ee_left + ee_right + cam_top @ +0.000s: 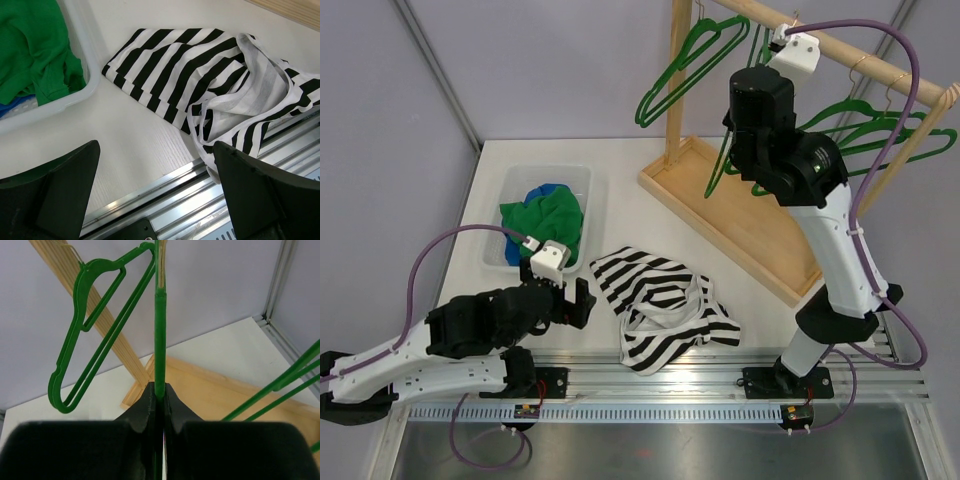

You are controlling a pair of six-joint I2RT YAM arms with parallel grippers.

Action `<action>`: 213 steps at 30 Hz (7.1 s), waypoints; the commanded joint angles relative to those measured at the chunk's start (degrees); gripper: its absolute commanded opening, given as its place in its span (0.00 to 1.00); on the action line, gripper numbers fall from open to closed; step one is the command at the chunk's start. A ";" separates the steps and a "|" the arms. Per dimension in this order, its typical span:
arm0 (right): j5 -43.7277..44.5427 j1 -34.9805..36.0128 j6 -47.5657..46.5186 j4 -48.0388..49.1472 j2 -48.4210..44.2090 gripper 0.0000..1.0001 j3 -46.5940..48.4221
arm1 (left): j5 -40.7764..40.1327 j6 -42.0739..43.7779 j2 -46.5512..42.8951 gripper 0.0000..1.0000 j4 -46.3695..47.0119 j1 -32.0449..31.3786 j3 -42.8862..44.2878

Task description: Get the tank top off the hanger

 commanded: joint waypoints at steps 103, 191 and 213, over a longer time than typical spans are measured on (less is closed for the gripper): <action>-65.24 -16.51 -4.77 9.75 -64.47 0.99 -56.62 | -4.30 -5.06 46.54 0.00 24.96 -4.61 5.77; -38.61 -16.59 -6.88 -0.70 -53.84 0.99 -62.86 | 23.29 16.82 18.62 0.99 2.36 66.23 29.09; -30.26 -16.51 -8.37 -5.45 -65.79 1.00 -68.57 | 25.38 22.18 -17.03 0.99 -3.97 58.68 11.23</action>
